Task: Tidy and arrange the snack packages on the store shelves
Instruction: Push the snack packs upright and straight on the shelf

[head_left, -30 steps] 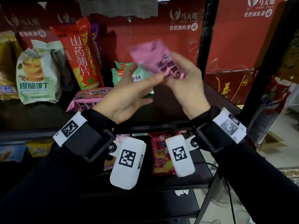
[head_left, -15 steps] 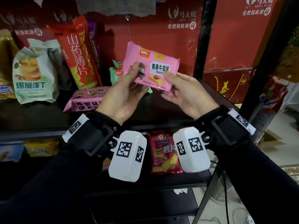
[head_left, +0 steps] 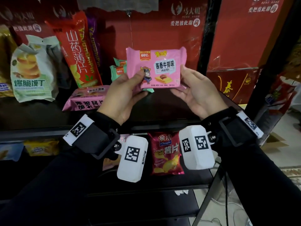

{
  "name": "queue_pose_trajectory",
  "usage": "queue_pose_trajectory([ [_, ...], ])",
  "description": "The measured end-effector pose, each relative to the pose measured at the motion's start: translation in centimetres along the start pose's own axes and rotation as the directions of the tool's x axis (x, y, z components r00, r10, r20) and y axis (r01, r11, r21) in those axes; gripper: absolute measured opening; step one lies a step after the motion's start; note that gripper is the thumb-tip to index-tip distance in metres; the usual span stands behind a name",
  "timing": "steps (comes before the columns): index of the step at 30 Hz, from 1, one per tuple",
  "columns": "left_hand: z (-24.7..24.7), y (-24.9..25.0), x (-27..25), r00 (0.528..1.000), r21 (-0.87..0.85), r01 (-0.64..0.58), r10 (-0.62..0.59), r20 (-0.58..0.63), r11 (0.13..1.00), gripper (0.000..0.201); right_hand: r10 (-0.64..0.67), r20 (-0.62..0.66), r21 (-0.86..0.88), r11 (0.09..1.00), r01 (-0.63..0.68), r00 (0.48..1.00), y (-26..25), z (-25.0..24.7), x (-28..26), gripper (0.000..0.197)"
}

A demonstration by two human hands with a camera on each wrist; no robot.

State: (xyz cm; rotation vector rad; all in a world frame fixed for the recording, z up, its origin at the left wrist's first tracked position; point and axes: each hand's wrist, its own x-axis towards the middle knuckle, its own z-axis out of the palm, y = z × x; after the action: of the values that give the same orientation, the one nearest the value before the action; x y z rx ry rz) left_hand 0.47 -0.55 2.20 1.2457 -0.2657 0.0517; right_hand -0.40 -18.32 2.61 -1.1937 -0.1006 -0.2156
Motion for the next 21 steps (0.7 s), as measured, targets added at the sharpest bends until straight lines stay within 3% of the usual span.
queue_pose_trajectory([
  [2,0.0,-0.2,0.0,1.000,0.008,0.010,-0.010,0.019,1.000,0.004,-0.040,-0.099,-0.010,0.999,0.040,0.994,0.3,0.2,0.0,0.008],
  [6,0.2,-0.2,0.0,0.999,0.051,0.014,-0.016,0.035,0.999,0.011,-0.120,-0.195,-0.113,0.989,0.099,0.973,0.5,0.5,0.3,0.015],
  [12,0.5,-0.5,0.1,0.997,0.080,-0.068,0.072,-0.043,0.994,0.007,-0.070,-0.012,-0.219,0.974,0.066,0.997,-0.6,0.4,-0.2,0.010],
  [17,0.8,-0.7,-0.1,0.997,0.072,-0.073,0.072,0.012,0.995,0.021,-0.081,-0.043,-0.270,0.960,0.067,0.996,-1.1,0.2,-0.5,0.018],
  [21,0.7,-0.6,0.0,0.995,0.002,-0.089,0.089,-0.048,0.996,0.015,-0.038,0.003,-0.303,0.952,0.037,0.999,-1.1,0.3,-0.9,0.023],
])
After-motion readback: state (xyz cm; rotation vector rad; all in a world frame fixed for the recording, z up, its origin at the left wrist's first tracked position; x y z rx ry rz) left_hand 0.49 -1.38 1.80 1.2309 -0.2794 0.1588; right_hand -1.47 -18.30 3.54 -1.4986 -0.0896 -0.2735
